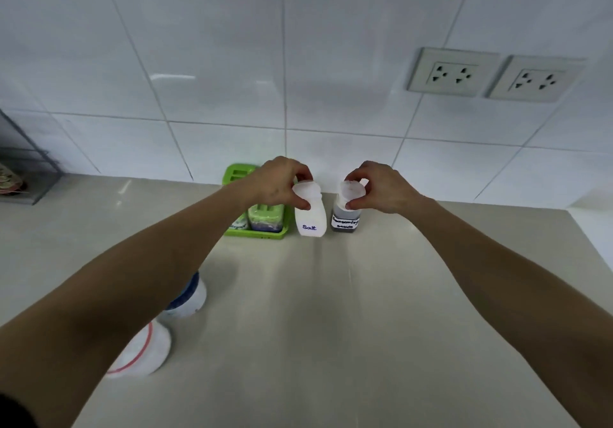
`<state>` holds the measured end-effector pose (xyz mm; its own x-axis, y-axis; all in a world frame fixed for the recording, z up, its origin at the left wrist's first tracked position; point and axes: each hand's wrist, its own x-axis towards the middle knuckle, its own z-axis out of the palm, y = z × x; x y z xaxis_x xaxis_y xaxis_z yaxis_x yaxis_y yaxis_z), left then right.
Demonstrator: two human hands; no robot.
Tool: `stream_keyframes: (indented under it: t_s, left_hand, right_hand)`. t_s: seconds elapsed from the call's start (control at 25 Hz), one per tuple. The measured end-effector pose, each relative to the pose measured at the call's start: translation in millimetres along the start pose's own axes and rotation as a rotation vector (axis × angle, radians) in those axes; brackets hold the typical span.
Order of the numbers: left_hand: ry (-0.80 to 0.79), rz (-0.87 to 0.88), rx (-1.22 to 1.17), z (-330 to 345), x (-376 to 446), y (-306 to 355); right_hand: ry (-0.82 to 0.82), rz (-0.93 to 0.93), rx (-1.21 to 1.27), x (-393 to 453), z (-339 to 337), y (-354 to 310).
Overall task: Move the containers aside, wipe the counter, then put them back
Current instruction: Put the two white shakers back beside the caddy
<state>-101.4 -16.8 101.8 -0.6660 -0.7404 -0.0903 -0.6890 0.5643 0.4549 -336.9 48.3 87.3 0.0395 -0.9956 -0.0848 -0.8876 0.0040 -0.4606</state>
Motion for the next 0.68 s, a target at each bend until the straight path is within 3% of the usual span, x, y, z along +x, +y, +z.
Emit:
stream_keyframes:
  t_s: [0.32,0.68]
  left_hand:
    - [0.061,-0.086,0.158,6,80,-10]
    - [0.156,-0.137,0.164,22,91,-33]
  right_hand:
    - [0.033,0.031,-0.019,56,2,26]
    - [0.069,0.066,-0.085,87,23,10]
